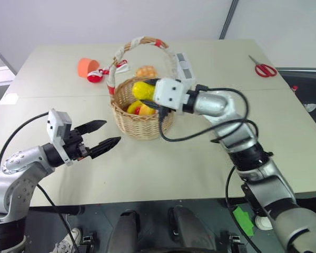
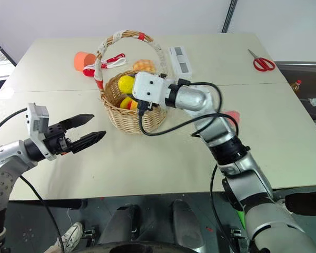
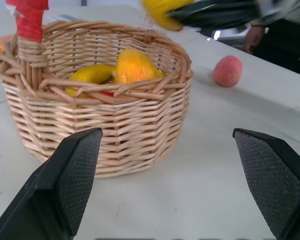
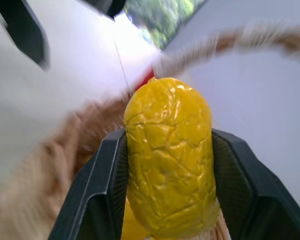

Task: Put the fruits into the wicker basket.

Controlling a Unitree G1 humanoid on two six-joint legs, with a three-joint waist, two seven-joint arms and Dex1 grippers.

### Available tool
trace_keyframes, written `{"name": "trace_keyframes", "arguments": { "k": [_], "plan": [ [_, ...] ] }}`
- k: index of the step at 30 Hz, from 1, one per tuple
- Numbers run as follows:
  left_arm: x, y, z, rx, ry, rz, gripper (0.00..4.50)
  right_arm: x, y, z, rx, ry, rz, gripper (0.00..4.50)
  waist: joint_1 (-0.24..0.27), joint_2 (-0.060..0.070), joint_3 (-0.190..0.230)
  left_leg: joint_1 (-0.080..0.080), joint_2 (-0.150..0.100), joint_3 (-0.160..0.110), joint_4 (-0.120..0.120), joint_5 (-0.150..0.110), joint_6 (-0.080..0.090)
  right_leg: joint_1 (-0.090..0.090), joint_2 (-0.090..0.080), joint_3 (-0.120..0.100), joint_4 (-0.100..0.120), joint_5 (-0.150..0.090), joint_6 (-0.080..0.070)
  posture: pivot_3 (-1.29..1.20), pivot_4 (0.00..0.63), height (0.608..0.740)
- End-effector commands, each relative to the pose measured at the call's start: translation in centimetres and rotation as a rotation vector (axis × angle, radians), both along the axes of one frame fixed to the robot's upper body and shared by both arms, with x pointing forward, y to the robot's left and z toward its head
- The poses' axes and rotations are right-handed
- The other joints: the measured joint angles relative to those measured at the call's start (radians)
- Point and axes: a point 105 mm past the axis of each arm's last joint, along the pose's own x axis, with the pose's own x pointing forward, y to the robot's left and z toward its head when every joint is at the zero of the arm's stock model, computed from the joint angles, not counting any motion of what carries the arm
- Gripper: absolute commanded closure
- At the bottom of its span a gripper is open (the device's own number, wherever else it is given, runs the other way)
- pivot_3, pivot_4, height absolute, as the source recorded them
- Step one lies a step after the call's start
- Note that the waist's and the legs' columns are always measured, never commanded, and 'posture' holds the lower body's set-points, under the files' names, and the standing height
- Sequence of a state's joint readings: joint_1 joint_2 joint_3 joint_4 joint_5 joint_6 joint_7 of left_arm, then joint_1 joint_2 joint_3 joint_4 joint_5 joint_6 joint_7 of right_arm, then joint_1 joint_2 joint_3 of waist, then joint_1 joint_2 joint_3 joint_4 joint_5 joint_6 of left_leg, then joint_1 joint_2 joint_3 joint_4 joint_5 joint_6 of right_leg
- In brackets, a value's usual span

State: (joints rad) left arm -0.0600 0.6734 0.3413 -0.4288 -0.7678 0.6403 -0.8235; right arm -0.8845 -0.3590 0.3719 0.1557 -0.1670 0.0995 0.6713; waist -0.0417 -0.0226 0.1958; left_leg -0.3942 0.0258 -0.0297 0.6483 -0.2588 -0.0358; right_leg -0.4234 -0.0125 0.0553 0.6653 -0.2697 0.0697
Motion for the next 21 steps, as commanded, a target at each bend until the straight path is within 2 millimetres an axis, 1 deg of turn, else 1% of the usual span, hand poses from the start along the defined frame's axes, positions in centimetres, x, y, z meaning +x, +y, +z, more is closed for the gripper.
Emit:
{"name": "trace_keyframes", "arguments": {
  "k": [1,2,3,4,5,7,10,12,13,15,17,18,20,21],
  "plan": [
    [-0.4,-1.0,1.1,0.0,-0.066,-0.013,0.0,1.3,0.3,1.3,0.035,-0.055,-0.033,1.59,-0.001,0.0,0.0,0.0,0.0,0.0,0.0,0.0,0.0,-0.001,0.0,0.0,0.0,0.0,0.0,0.0,0.15,0.74],
    [-0.5,-1.2,1.1,-0.005,-0.068,-0.014,0.0,1.5,0.4,1.3,0.03,-0.059,-0.032,1.31,-0.001,0.0,0.0,-0.001,0.0,0.0,0.0,0.0,0.0,-0.001,0.0,0.0,0.0,0.0,0.0,0.0,0.15,0.74],
    [-0.5,-1.4,1.1,-0.008,-0.069,-0.016,0.0,1.5,0.5,1.6,0.042,-0.072,-0.025,0.91,-0.004,0.0,0.0,-0.001,0.0,0.0,0.0,0.0,0.0,-0.001,0.0,0.0,0.0,0.0,0.0,0.0,0.15,0.74],
    [-0.5,-1.6,1.1,-0.01,-0.07,-0.018,0.0,1.4,0.5,2.1,0.062,-0.087,-0.019,0.23,-0.005,0.0,0.0,0.0,0.001,0.0,0.0,0.0,0.0,-0.001,0.0,0.001,0.0,0.0,0.0,0.0,0.15,0.74],
    [-0.5,-1.8,1.1,-0.014,-0.071,-0.02,0.0,1.2,0.5,2.7,0.084,-0.102,-0.01,0.02,-0.005,0.0,0.0,0.0,0.001,0.0,0.0,0.0,0.0,-0.001,0.0,0.001,0.001,0.001,0.0,0.0,0.15,0.74],
    [-0.4,-2.4,1.2,-0.027,-0.078,-0.032,0.0,0.5,0.0,3.6,0.114,-0.118,0.016,0.02,-0.004,0.0,0.0,0.001,0.001,0.0,0.0,0.0,0.0,-0.001,0.001,0.001,0.001,0.001,0.0,0.0,0.15,0.74],
    [-0.1,-3.5,1.6,-0.046,-0.103,-0.05,0.0,-1.4,-2.1,4.8,0.181,-0.099,0.072,0.02,0.0,0.0,0.0,0.0,0.002,0.0,0.0,0.0,0.0,-0.001,0.001,0.0,0.001,0.001,0.0,0.0,0.15,0.74],
    [-0.1,-4.5,1.6,-0.036,-0.107,-0.09,0.0,-3.0,-4.2,4.9,0.21,-0.036,0.103,0.02,0.008,0.0,0.0,-0.001,0.001,-0.001,0.0,0.0,0.0,-0.001,0.001,0.0,0.001,0.001,0.0,0.0,0.15,0.74],
    [-0.3,-5.2,1.4,-0.024,-0.108,-0.12,0.0,-3.7,-5.4,4.5,0.216,0.012,0.103,0.02,0.01,0.0,0.0,-0.001,0.0,-0.001,0.0,0.0,0.0,-0.001,0.001,0.0,0.0,0.001,0.0,0.0,0.15,0.74],
    [-0.5,-6.5,1.1,-0.005,-0.104,-0.181,0.0,-5.1,-8.4,3.1,0.208,0.125,0.065,0.02,0.022,0.0,0.0,-0.001,0.0,-0.001,0.0,0.0,0.0,0.0,-0.001,0.0,0.0,0.001,0.0,0.0,0.15,0.74],
    [-0.7,-7.8,0.8,0.01,-0.109,-0.234,0.0,-5.3,-11.7,1.6,0.212,0.204,-0.063,0.02,0.031,0.0,0.0,-0.001,-0.001,-0.001,0.0,0.0,0.001,0.0,-0.001,0.0,-0.001,0.001,0.0,0.0,0.15,0.74],
    [-0.7,-8.7,0.6,0.02,-0.114,-0.267,0.0,-5.0,-13.9,0.8,0.242,0.236,-0.157,0.02,0.029,0.0,0.0,-0.001,-0.002,-0.001,0.0,0.0,0.001,0.001,-0.001,0.0,-0.002,0.001,0.0,0.0,0.15,0.74],
    [-0.7,-9.7,0.4,0.033,-0.124,-0.304,0.0,-5.0,-16.5,-0.1,0.288,0.278,-0.276,0.02,0.024,0.0,0.0,0.0,-0.002,0.0,0.0,0.0,0.001,0.002,-0.001,0.0,-0.002,0.001,0.0,0.0,0.15,0.74],
    [-0.6,-10.4,0.5,0.023,-0.136,-0.327,0.0,-4.8,-18.4,-1.3,0.327,0.31,-0.357,0.02,0.018,0.0,0.0,0.001,-0.004,0.002,0.0,0.0,0.001,0.002,0.0,0.001,-0.002,0.001,0.0,0.0,0.15,0.74]
  ]
}}
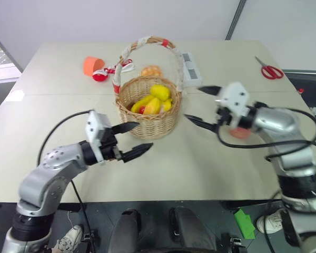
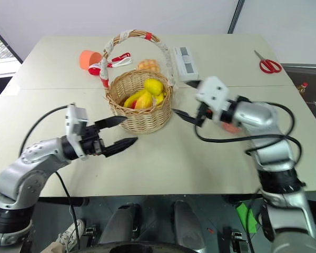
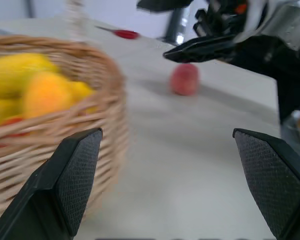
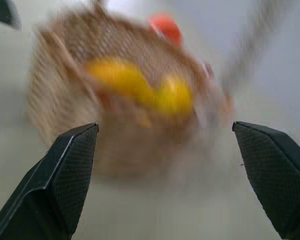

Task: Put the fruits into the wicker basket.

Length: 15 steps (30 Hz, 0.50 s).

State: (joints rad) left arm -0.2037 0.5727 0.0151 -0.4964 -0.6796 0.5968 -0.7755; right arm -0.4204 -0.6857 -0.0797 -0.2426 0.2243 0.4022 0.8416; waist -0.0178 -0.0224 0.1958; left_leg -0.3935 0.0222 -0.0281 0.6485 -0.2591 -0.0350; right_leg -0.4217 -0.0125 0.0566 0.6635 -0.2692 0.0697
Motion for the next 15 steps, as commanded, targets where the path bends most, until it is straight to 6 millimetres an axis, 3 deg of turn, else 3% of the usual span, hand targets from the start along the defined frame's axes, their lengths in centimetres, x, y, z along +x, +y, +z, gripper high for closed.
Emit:
{"name": "trace_keyframes", "arguments": {
  "k": [1,3,6,10,15],
  "plan": [
    [-0.3,-2.3,1.1,-0.013,-0.087,-0.089,0.0,-0.2,-4.5,-0.2,0.092,0.017,-0.201,0.02,-0.007,0.001,0.0,0.001,0.0,0.001,0.0,0.0,0.0,0.0,0.001,0.001,0.0,0.0,0.0,0.0,0.15,0.74],
    [0.3,-3.0,1.3,-0.029,-0.107,-0.093,0.0,0.2,-7.3,-2.3,0.119,0.072,-0.345,0.02,-0.01,0.001,0.0,0.002,0.001,0.001,0.0,0.0,0.0,0.001,0.004,0.002,0.001,0.0,0.0,0.0,0.15,0.74],
    [0.4,-3.5,1.1,-0.033,-0.112,-0.11,0.0,1.3,-9.6,-4.6,0.186,0.128,-0.495,0.02,-0.027,0.001,0.0,0.003,0.001,0.001,0.0,0.0,0.0,0.001,0.004,0.002,0.002,0.0,0.0,0.0,0.15,0.74],
    [0.3,-3.4,1.0,-0.036,-0.109,-0.114,0.0,2.1,-10.4,-6.9,0.206,0.207,-0.563,0.02,-0.029,0.002,-0.001,0.003,0.002,0.001,0.0,0.0,0.0,0.0,0.005,0.003,0.002,0.0,0.0,0.0,0.15,0.74],
    [-0.1,-3.1,1.3,-0.073,-0.096,-0.105,0.0,2.7,-10.8,-8.1,0.237,0.242,-0.602,0.02,-0.025,0.002,-0.001,0.002,0.001,0.001,0.0,0.0,0.0,0.001,0.004,0.003,0.002,0.0,0.0,0.0,0.15,0.74]
  ]
}}
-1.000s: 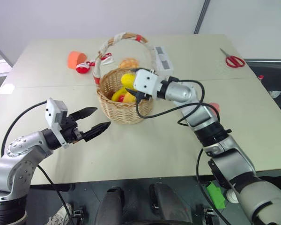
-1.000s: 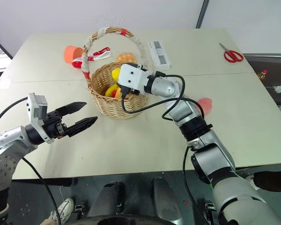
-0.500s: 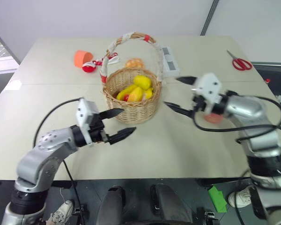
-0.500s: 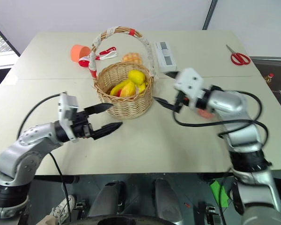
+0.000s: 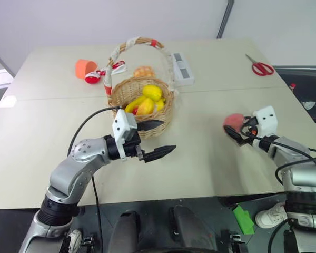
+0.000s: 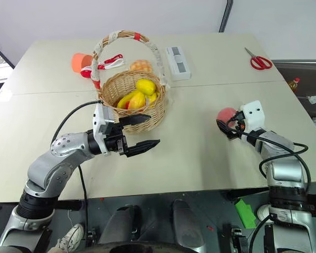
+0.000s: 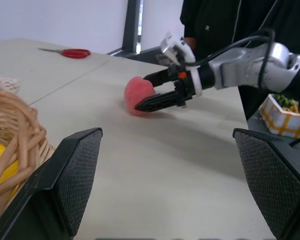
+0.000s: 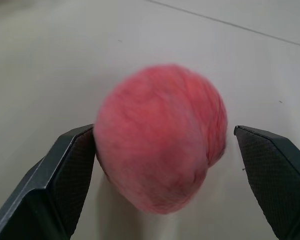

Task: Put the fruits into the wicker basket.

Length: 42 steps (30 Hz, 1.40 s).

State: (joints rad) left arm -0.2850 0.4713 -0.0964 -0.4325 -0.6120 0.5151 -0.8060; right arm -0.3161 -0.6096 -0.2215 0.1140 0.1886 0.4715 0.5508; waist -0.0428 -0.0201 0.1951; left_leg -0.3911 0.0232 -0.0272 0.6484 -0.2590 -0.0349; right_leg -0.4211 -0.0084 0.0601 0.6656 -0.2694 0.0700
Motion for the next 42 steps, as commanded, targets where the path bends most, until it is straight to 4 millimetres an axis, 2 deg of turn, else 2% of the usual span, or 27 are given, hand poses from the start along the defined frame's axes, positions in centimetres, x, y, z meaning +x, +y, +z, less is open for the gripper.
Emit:
{"name": "trace_keyframes", "arguments": {
  "k": [1,2,3,7,9,11,15,16,20,23,28,30,31,33,36,42],
  "plan": [
    [-0.4,0.2,0.9,-0.021,-0.036,-0.001,0.0,0.4,0.2,0.6,0.049,-0.031,0.002,0.02,0.001,0.0,0.0,0.0,0.0,0.0,0.0,0.0,0.0,0.0,0.0,0.0,0.0,0.0,0.0,0.0,0.15,0.74],
    [-0.4,0.2,0.8,-0.018,-0.035,0.0,0.0,0.4,0.3,0.7,0.06,-0.037,0.006,0.02,0.001,0.0,0.0,0.0,0.0,0.0,0.0,0.0,0.0,0.0,0.0,0.0,0.0,0.0,0.0,0.0,0.15,0.74],
    [-0.4,0.3,0.8,-0.017,-0.034,0.003,0.0,0.4,0.4,0.8,0.062,-0.044,0.008,0.57,0.001,0.0,0.0,0.0,0.0,0.0,0.0,0.0,0.0,0.0,0.0,0.0,0.0,0.0,0.0,0.0,0.15,0.74],
    [-0.2,0.6,0.5,-0.007,-0.032,0.021,0.0,0.6,1.1,2.3,0.055,-0.111,0.045,2.14,-0.001,0.0,0.0,0.0,-0.001,0.0,0.0,0.0,0.0,0.0,0.0,0.0,0.0,0.0,0.0,0.0,0.15,0.74],
    [-0.2,1.0,0.3,-0.004,-0.03,0.04,0.0,0.4,1.9,3.2,0.014,-0.143,0.088,2.24,-0.002,0.0,0.0,0.0,-0.001,0.0,0.0,0.0,0.0,0.0,0.0,0.0,0.0,0.0,0.0,0.0,0.15,0.74],
    [0.0,1.9,0.2,0.0,-0.029,0.078,0.0,-0.3,4.0,4.4,-0.059,-0.18,0.212,2.24,-0.004,0.001,0.0,0.0,0.0,0.0,0.0,0.0,0.0,0.0,0.0,0.0,0.0,0.0,0.0,0.0,0.15,0.74],
    [0.6,6.2,0.0,-0.002,-0.008,0.244,0.0,-3.7,13.4,8.7,-0.058,-0.285,0.668,2.24,-0.007,0.001,0.0,0.0,0.002,-0.001,-0.001,0.0,0.0,-0.001,0.001,0.0,0.0,0.0,0.0,0.0,0.15,0.74],
    [0.6,7.0,0.1,-0.008,-0.003,0.27,0.0,-4.1,14.6,9.4,-0.04,-0.296,0.713,2.24,-0.009,0.001,0.0,0.0,0.003,-0.001,-0.001,0.0,0.0,-0.001,0.003,0.0,0.0,0.0,0.0,0.0,0.15,0.74],
    [0.6,9.8,0.3,-0.004,-0.004,0.375,0.0,-2.8,21.2,11.7,0.006,-0.381,0.785,2.24,-0.005,0.001,0.0,0.0,0.007,-0.002,0.001,0.0,0.0,0.0,0.007,0.0,0.0,0.0,-0.001,0.0,0.15,0.74],
    [0.4,9.8,0.2,0.016,-0.012,0.386,0.0,-0.3,23.8,11.9,0.051,-0.362,0.723,2.24,0.001,0.0,0.0,0.0,0.007,-0.002,0.001,0.0,0.0,-0.001,0.008,0.0,0.0,0.0,-0.002,0.0,0.15,0.74],
    [0.1,9.0,0.3,-0.009,-0.024,0.398,0.0,2.0,26.3,11.8,0.076,-0.328,0.698,2.24,0.008,-0.001,0.0,-0.003,0.005,-0.001,-0.001,0.0,0.0,-0.003,-0.001,-0.002,-0.001,0.001,-0.002,0.0,0.15,0.74],
    [-0.1,8.7,0.3,-0.018,-0.024,0.401,0.0,2.5,27.1,11.8,0.095,-0.315,0.703,1.24,0.003,-0.001,0.0,-0.004,0.003,-0.001,-0.001,0.0,0.0,-0.004,-0.003,-0.002,-0.001,0.001,-0.001,0.0,0.15,0.74],
    [-0.1,8.5,0.2,-0.019,-0.024,0.401,0.0,2.7,27.3,11.7,0.094,-0.316,0.702,0.94,0.002,-0.001,0.0,-0.004,0.003,-0.001,-0.001,0.0,0.0,-0.004,-0.003,-0.002,-0.001,0.001,-0.001,0.0,0.15,0.74],
    [-0.2,8.3,0.2,-0.021,-0.022,0.402,0.0,2.6,27.5,12.2,0.085,-0.355,0.711,0.07,0.0,-0.001,0.0,-0.004,0.003,-0.001,-0.001,0.0,0.0,-0.004,-0.003,-0.002,-0.001,0.001,-0.001,0.0,0.15,0.74],
    [-0.2,8.2,0.2,-0.027,-0.021,0.405,0.0,1.1,27.0,14.0,0.117,-0.454,0.763,0.07,-0.001,0.0,0.0,-0.004,0.004,-0.001,-0.001,0.0,0.0,-0.004,-0.003,-0.002,-0.001,0.001,-0.001,0.0,0.15,0.74],
    [-0.1,8.0,0.2,-0.034,-0.018,0.395,0.0,-2.4,22.6,14.2,0.079,-0.482,0.857,0.07,0.006,-0.001,0.0,-0.004,0.004,-0.002,-0.001,0.0,0.0,-0.003,-0.003,-0.004,-0.001,0.001,-0.001,0.0,0.15,0.74]
  ]
}}
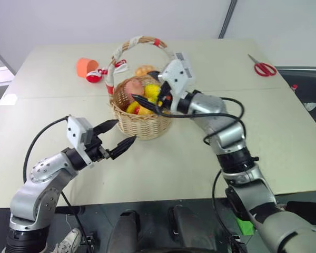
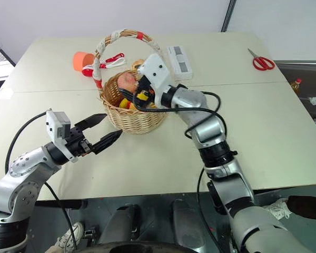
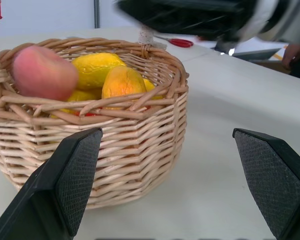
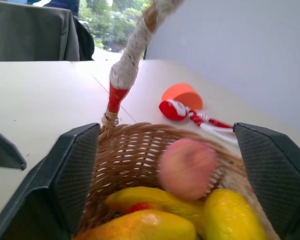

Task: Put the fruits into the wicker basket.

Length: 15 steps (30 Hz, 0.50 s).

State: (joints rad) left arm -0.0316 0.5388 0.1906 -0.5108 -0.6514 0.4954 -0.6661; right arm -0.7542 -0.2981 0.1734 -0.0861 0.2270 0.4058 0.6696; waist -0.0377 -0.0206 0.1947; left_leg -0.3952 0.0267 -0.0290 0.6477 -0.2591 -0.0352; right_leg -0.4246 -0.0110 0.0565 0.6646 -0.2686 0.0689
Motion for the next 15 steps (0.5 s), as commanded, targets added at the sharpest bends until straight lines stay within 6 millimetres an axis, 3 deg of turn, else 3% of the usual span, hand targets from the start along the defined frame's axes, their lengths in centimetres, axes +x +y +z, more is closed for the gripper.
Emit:
{"name": "trace_keyframes", "arguments": {
  "k": [1,6,14,15],
  "plan": [
    [-0.2,-0.4,1.0,-0.012,-0.047,-0.017,0.0,-2.1,-2.9,1.4,0.027,-0.034,0.036,0.07,0.0,0.0,0.0,0.0,0.0,0.0,0.0,0.0,0.0,0.0,0.0,0.0,0.0,0.0,0.0,0.0,0.15,0.74],
    [0.4,-1.0,1.1,-0.035,-0.052,-0.042,0.0,-0.1,-6.4,-0.3,0.034,0.059,-0.156,0.07,-0.011,0.0,0.0,0.002,0.0,0.002,0.0,0.0,0.0,0.0,0.002,0.002,0.0,0.0,0.0,0.0,0.15,0.74],
    [1.7,-0.6,3.3,-0.089,-0.159,0.038,0.0,5.5,-4.5,-1.7,0.151,0.137,-0.34,0.07,-0.019,0.0,0.0,0.003,0.004,0.002,0.0,0.0,0.0,0.0,0.012,0.005,0.001,0.001,-0.002,0.0,0.15,0.74],
    [1.7,-0.6,3.4,-0.087,-0.166,0.047,0.0,5.9,-4.1,-1.6,0.165,0.143,-0.336,0.31,-0.018,0.0,0.0,0.003,0.004,0.002,0.0,0.0,0.0,0.0,0.012,0.006,0.001,0.001,-0.002,0.0,0.15,0.74]
  ]
}}
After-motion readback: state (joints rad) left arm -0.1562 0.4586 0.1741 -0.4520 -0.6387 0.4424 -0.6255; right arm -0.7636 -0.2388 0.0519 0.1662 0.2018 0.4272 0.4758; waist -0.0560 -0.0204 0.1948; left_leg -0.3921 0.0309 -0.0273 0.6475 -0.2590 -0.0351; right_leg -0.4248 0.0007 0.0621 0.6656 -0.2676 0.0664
